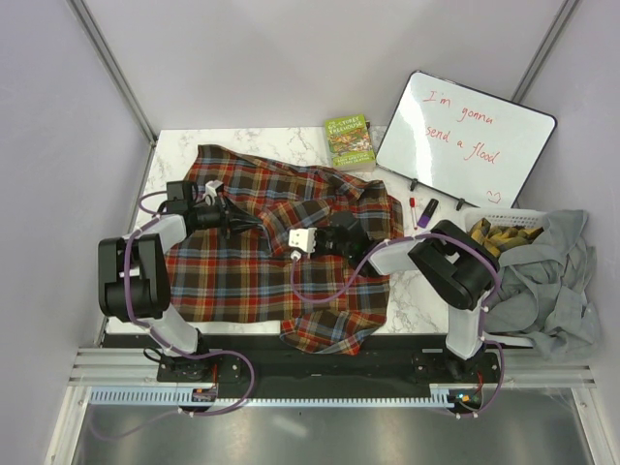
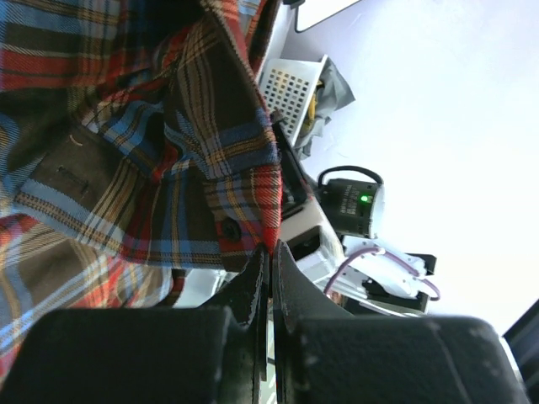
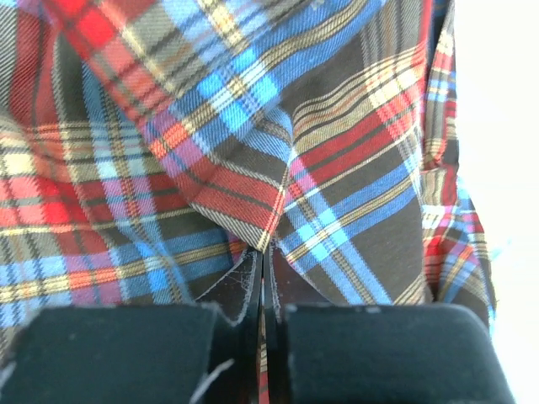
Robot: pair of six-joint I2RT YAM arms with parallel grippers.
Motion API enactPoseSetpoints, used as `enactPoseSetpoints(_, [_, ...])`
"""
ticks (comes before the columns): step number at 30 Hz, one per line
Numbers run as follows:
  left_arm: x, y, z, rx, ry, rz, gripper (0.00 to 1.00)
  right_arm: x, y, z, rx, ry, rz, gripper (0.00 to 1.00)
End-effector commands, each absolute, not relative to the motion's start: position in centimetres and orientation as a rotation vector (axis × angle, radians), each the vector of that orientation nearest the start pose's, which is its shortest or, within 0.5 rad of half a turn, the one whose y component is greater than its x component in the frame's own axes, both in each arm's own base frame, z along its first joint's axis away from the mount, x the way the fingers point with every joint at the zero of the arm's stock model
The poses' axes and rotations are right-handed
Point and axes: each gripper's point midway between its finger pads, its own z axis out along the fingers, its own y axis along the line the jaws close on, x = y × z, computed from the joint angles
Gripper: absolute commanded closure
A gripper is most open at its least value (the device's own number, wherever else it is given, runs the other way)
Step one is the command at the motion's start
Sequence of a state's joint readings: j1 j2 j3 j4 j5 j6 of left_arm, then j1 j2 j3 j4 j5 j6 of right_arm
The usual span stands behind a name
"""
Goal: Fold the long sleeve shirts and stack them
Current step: Fold the shirt
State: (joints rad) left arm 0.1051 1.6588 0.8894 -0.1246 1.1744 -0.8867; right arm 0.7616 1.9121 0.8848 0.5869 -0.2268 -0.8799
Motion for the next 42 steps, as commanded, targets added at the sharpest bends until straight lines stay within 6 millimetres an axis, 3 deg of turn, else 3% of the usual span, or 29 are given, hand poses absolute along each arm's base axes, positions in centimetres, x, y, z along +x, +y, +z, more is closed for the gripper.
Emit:
enactPoseSetpoints(1, [34.0,-14.2,18.9,-0.559,2.268,-1.829,0.98,35.0,35.3,6.3,-1.582,1.225,0.179,1.00])
enactPoseSetpoints(2, [35.7,-14.4,19.0,-0.528,2.226,-1.787,0.98,35.2,36.0,7.3,-1.581,1.220,0.200,1.00])
enactPoseSetpoints(4, [38.2,-15.1,20.1,-0.590,2.185,-1.789,0.98,35.0,35.2,6.4,-1.612,1.330,0.280,1.00])
enactPoseSetpoints(5, [39.7,-15.4,19.9,-0.625,2.171,-1.760,0.98,35.7,36.0,8.0,-1.594,1.336,0.325,1.00])
enactPoseSetpoints(7, [42.6,-16.5,20.2,-0.616,2.154,-1.747,0.98,35.1,35.1,7.6,-1.597,1.457,0.474,1.00])
enactPoseSetpoints(8, [43.2,-18.0,20.3,-0.589,2.160,-1.729,0.94,35.7,35.4,8.8,-1.597,1.453,0.499,1.00])
enactPoseSetpoints(9, [43.9,-19.1,21.1,-0.546,2.157,-1.726,0.90,34.9,34.5,8.1,-1.632,1.517,0.558,1.00])
enactPoseSetpoints(11, [45.1,-20.1,20.2,-0.538,2.170,-1.692,0.75,34.0,34.1,8.9,-1.665,1.568,0.645,1.00])
enactPoseSetpoints(13, [46.8,-19.6,19.7,-0.491,2.176,-1.570,0.62,33.2,33.9,10.3,-1.661,1.575,0.756,1.00])
enactPoseSetpoints(15, [48.4,-18.4,20.8,-0.359,2.115,-1.473,0.56,33.6,33.6,12.9,-1.604,1.585,0.795,1.00])
enactPoseSetpoints(16, [49.0,-17.6,21.5,-0.342,2.086,-1.411,0.44,33.5,33.7,14.1,-1.557,1.595,0.861,1.00])
enactPoseSetpoints(17, [49.6,-15.9,21.9,-0.308,2.050,-1.335,0.36,34.5,33.8,16.3,-1.510,1.578,0.865,1.00])
enactPoseSetpoints(19, [50.4,-14.1,22.6,-0.287,2.008,-1.232,0.24,36.1,33.3,18.5,-1.409,1.609,0.904,1.00])
enactPoseSetpoints(20, [51.1,-11.1,23.4,-0.249,1.963,-1.147,0.23,37.7,33.5,20.8,-1.363,1.572,0.894,1.00])
enactPoseSetpoints(22, [51.3,-9.3,23.4,-0.160,1.977,-1.043,0.23,40.5,33.2,23.1,-1.277,1.567,0.884,1.00])
enactPoseSetpoints(24, [53.0,-6.9,24.2,0.138,1.947,-0.800,0.24,42.5,32.5,24.3,-1.187,1.604,0.896,1.00])
enactPoseSetpoints(26, [55.1,-4.1,23.2,0.409,1.937,-0.486,0.25,44.5,32.5,25.2,-1.113,1.630,0.920,1.00])
enactPoseSetpoints(29, [57.1,-1.4,21.6,0.707,1.863,-0.173,0.28,46.9,31.8,26.1,-1.010,1.646,0.933,1.00])
enactPoseSetpoints(30, [57.7,-1.0,19.9,0.773,1.865,-0.123,0.32,47.7,31.4,26.3,-0.981,1.646,0.926,1.00])
enactPoseSetpoints(33, [59.5,0.4,17.9,0.982,1.778,0.073,0.38,49.4,30.9,27.4,-0.874,1.636,0.931,1.00])
enactPoseSetpoints(36, [61.5,1.8,17.1,1.088,1.686,0.266,0.36,50.8,30.6,28.1,-0.804,1.635,0.943,1.00])
enactPoseSetpoints(37, [61.9,2.2,15.6,1.124,1.688,0.288,0.36,51.1,30.7,28.6,-0.795,1.625,0.939,1.00])
enactPoseSetpoints(42, [64.2,2.3,15.0,1.283,1.547,0.374,0.34,52.1,30.4,30.5,-0.751,1.592,0.922,1.00])
